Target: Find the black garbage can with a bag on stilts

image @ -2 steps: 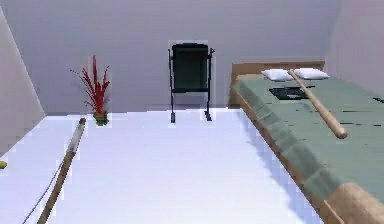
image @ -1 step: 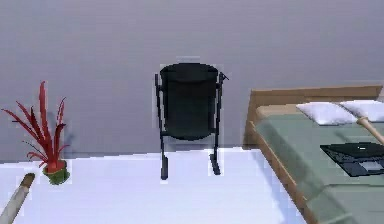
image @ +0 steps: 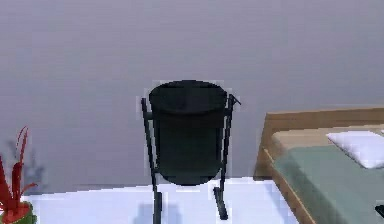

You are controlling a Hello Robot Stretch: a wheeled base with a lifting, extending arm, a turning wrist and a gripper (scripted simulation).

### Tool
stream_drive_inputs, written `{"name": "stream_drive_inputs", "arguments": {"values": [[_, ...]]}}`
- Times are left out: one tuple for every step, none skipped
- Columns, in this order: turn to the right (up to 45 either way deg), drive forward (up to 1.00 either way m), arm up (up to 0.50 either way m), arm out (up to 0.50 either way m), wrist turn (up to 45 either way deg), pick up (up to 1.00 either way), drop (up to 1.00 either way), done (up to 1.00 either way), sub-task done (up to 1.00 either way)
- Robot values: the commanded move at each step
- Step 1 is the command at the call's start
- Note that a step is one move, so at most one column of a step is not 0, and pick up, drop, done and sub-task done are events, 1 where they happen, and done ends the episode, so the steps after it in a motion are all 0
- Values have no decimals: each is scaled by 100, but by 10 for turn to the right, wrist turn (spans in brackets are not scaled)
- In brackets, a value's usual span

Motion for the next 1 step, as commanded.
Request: {"name": "stream_drive_inputs", "arguments": {"values": [[0,0,0,0,0,0,0,100,0]]}}
